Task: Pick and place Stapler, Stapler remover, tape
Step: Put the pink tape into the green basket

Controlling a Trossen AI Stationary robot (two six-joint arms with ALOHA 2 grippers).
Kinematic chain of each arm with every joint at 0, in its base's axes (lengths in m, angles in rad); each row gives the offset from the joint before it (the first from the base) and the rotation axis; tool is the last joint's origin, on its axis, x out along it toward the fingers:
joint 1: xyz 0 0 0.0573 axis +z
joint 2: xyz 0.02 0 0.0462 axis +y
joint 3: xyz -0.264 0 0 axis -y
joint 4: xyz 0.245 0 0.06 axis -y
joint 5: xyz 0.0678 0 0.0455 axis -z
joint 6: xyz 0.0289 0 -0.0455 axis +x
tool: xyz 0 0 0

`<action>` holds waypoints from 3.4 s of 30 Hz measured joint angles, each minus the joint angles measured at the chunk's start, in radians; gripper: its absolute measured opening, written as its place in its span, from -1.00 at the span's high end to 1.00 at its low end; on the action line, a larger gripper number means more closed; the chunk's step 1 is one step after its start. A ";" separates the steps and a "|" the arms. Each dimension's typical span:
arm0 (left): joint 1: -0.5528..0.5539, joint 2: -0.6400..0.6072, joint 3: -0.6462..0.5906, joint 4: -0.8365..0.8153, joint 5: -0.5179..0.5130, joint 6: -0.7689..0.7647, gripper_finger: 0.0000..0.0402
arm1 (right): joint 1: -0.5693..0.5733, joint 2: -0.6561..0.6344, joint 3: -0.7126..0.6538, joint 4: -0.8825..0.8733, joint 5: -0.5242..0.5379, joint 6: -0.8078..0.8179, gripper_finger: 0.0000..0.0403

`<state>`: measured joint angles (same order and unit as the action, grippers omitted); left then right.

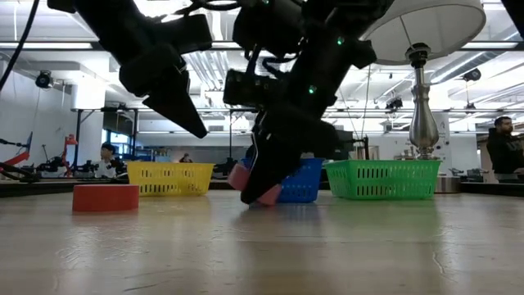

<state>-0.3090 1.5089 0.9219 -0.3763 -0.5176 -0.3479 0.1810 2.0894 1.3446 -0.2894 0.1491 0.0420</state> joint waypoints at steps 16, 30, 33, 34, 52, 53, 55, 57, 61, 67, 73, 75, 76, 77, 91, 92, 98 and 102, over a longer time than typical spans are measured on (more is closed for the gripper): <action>0.000 0.000 -0.054 0.027 0.001 -0.002 0.33 | 0.031 -0.031 0.031 -0.167 -0.019 0.008 0.80; 0.000 0.000 -0.061 0.037 0.001 -0.008 0.33 | 0.081 -0.314 0.042 -0.674 0.097 0.276 0.71; 0.000 0.000 -0.061 0.045 0.001 -0.008 0.33 | 0.080 -0.364 0.022 -0.762 0.276 0.315 0.71; 0.000 0.000 -0.061 0.046 0.001 -0.008 0.33 | 0.080 -0.382 0.014 -0.781 0.341 0.338 0.70; 0.000 0.000 -0.061 0.048 0.001 -0.008 0.33 | -0.077 -0.512 -0.331 -0.747 0.388 0.502 0.70; 0.000 0.000 -0.061 0.049 0.001 -0.008 0.33 | -0.090 -0.512 -0.348 -0.722 0.379 0.482 0.70; 0.000 0.000 -0.061 0.052 0.001 -0.008 0.33 | -0.119 -0.512 -0.377 -0.677 0.345 0.457 0.70; 0.000 0.000 -0.061 0.055 0.001 -0.008 0.33 | -0.145 -0.512 -0.395 -0.637 0.313 0.438 0.70; 0.001 0.000 -0.061 0.056 0.001 -0.008 0.33 | -0.181 -0.512 -0.403 -0.605 0.294 0.374 0.64; 0.001 0.000 -0.061 0.056 0.001 -0.007 0.33 | -0.201 -0.512 -0.384 -0.597 0.290 0.341 0.48; 0.001 0.000 -0.061 0.056 0.001 -0.007 0.33 | -0.201 -0.512 -0.365 -0.592 0.266 0.282 0.39; 0.001 0.000 -0.061 0.056 0.001 -0.007 0.33 | -0.201 -0.512 -0.357 -0.597 0.260 0.275 0.37; 0.001 0.000 -0.060 0.055 0.001 -0.007 0.33 | -0.201 -0.512 -0.350 -0.596 0.260 0.276 0.37; 0.001 0.000 -0.061 0.055 0.001 -0.003 0.33 | -0.201 -0.512 -0.342 -0.596 0.260 0.276 0.36; 0.001 0.000 -0.060 0.055 0.001 0.006 0.33 | -0.206 -0.512 -0.217 -0.753 0.164 0.415 0.42; 0.001 0.000 -0.060 0.055 0.001 0.006 0.33 | -0.210 -0.512 -0.220 -0.746 0.137 0.423 0.42; 0.000 0.000 -0.060 0.055 0.001 0.005 0.33 | -0.215 -0.512 -0.273 -0.727 0.087 0.430 0.35; 0.000 0.000 -0.060 0.055 0.001 0.005 0.33 | -0.215 -0.511 -0.301 -0.716 0.112 0.430 0.28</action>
<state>-0.3092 1.5089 0.8616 -0.3214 -0.5171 -0.3431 -0.0337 1.5780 1.0438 -1.0056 0.2615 0.4721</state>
